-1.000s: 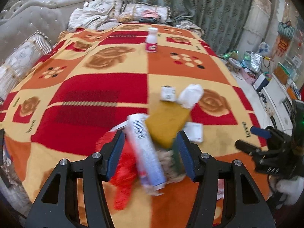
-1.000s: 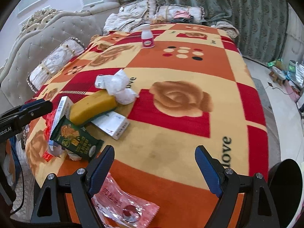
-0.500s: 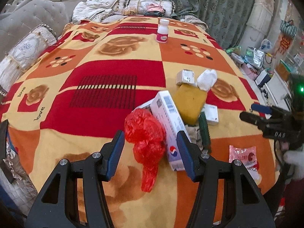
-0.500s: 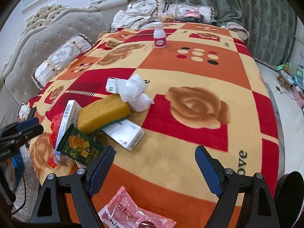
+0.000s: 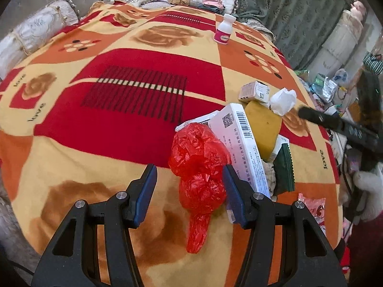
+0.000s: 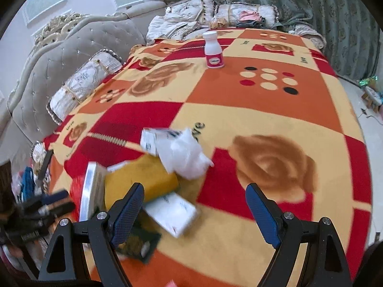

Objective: Collect trash
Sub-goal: 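Grasp the red plastic bag with the left tool while the right tool grasps the white crumpled tissue, then carry the bag and tissue over the black bin and open both tools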

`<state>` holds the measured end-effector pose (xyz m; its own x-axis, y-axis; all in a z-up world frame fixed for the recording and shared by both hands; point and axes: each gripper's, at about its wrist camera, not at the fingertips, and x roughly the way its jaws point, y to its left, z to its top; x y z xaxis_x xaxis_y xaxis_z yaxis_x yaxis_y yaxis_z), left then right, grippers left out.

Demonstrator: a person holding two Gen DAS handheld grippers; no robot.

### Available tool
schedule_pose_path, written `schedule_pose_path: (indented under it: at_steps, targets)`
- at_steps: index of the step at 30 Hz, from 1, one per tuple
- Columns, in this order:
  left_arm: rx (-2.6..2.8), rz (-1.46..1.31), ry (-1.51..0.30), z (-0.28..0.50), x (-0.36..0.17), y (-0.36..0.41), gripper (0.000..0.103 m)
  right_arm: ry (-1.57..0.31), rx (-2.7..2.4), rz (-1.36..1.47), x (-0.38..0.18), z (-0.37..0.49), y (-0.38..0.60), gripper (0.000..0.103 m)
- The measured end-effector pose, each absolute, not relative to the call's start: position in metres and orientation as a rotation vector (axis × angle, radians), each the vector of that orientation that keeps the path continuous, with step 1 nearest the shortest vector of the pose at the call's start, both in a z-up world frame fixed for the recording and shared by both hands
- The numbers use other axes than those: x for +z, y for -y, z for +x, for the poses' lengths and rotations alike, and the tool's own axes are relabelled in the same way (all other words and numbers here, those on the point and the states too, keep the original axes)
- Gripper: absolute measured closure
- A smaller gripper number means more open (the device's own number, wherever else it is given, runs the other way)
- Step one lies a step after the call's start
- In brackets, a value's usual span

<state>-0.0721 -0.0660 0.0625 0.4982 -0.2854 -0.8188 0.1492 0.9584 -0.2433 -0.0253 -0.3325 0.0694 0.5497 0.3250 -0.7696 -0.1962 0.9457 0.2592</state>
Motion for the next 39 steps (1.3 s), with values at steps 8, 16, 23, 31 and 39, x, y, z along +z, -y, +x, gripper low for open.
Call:
schedule_pose_path:
  at_steps: [8, 16, 23, 31, 39]
  targets:
    - [-0.306, -0.214, -1.036, -0.061, 0.046, 0.067, 0.048, -0.976, 0.382, 0.172, 0.048, 0.014, 0.311, 0.060]
    - [-0.338, -0.231, -0.992, -0.064, 0.062, 0.062, 0.084, -0.936, 0.404, 0.127, 0.054, 0.000, 0.313, 0.075]
    - [-0.324, -0.228, -0.915, -0.074, 0.101, 0.051, 0.085, -0.879, 0.395, 0.112, 0.079, -0.026, 0.331, 0.077]
    - [-0.430, -0.173, -0.864, -0.093, 0.133, 0.097, 0.085, -0.856, 0.372, 0.121, 0.088, -0.068, 0.356, 0.077]
    - [-0.555, -0.105, -0.884, -0.103, 0.134, 0.170, 0.085, -0.868, 0.315, 0.104, 0.082, -0.106, 0.382, 0.077]
